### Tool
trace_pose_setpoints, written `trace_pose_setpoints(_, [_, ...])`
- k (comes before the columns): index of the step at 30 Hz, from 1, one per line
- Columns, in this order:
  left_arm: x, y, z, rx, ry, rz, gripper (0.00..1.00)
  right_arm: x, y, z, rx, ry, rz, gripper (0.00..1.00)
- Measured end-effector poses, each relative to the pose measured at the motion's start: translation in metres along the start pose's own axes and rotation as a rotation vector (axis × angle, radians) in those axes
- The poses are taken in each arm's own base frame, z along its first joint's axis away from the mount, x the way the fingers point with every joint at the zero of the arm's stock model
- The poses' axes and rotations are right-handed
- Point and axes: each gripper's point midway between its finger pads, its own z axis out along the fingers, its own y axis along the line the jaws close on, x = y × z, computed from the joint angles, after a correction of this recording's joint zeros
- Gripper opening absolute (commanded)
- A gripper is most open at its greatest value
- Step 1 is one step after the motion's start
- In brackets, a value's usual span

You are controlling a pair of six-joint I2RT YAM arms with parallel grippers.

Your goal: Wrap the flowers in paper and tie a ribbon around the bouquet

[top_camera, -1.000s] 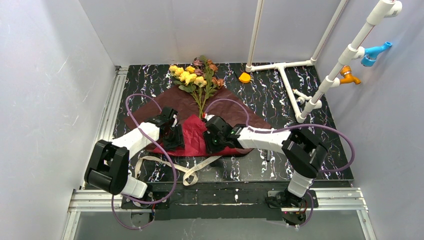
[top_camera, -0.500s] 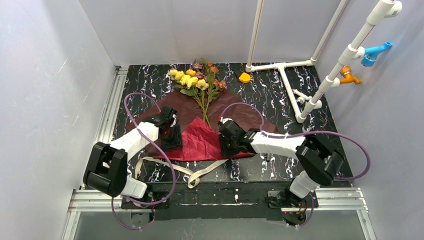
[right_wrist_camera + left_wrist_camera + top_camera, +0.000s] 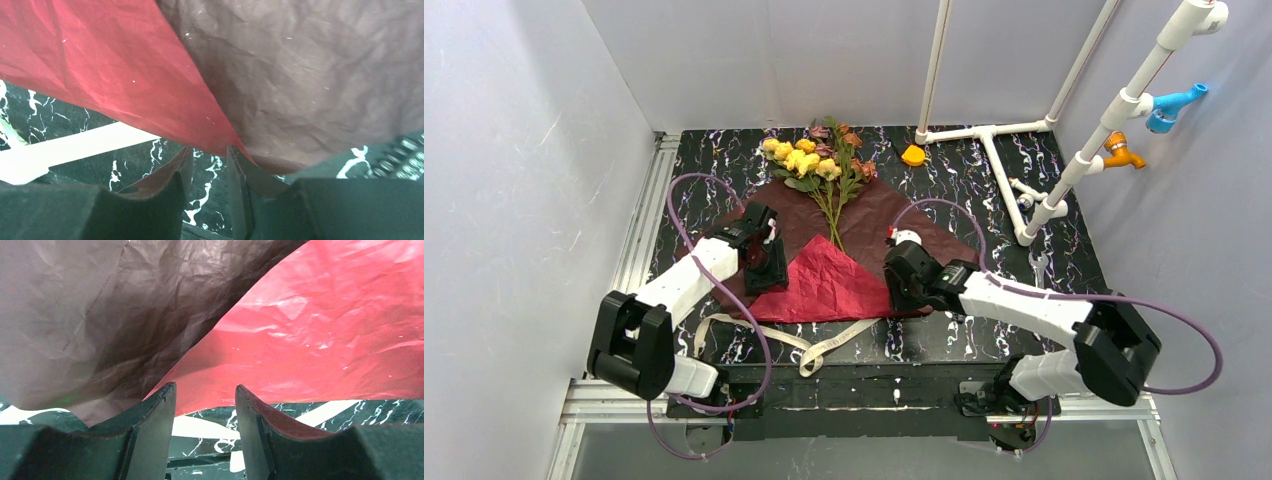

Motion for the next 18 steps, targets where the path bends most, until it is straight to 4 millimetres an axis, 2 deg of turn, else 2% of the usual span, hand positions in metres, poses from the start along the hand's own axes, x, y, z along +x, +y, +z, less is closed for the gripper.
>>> trace_pose_setpoints(2, [-0.006,-0.003,-0.008,-0.002,-0.020,0.017,0.45,-0.005,-0.006,-0.008,0.019,-0.032,0.030,0.63])
trace_pose_setpoints(3, [-0.010,-0.007,-0.012,0.003,-0.031,0.030,0.45,-0.008,-0.009,-0.013,0.022,-0.055,0.053,0.76])
trace_pose_setpoints(4, [-0.014,-0.013,-0.018,0.014,-0.048,0.057,0.45,-0.010,-0.011,-0.018,0.021,-0.077,0.079,0.83])
trace_pose_setpoints(8, [-0.022,-0.049,-0.035,0.079,-0.094,0.172,0.43,-0.009,-0.019,-0.040,-0.021,-0.174,0.207,0.92])
trace_pose_setpoints(10, [-0.021,-0.068,-0.036,0.103,-0.091,0.229,0.42,-0.004,-0.023,-0.050,-0.056,-0.224,0.291,0.93])
trace_pose_setpoints(13, [-0.019,-0.094,-0.025,0.117,-0.057,0.286,0.40,0.002,-0.029,-0.053,-0.082,-0.275,0.413,0.87])
trace_pose_setpoints(18, [-0.011,-0.126,0.002,0.134,0.029,0.336,0.39,0.018,-0.037,-0.039,-0.118,-0.308,0.595,0.76])
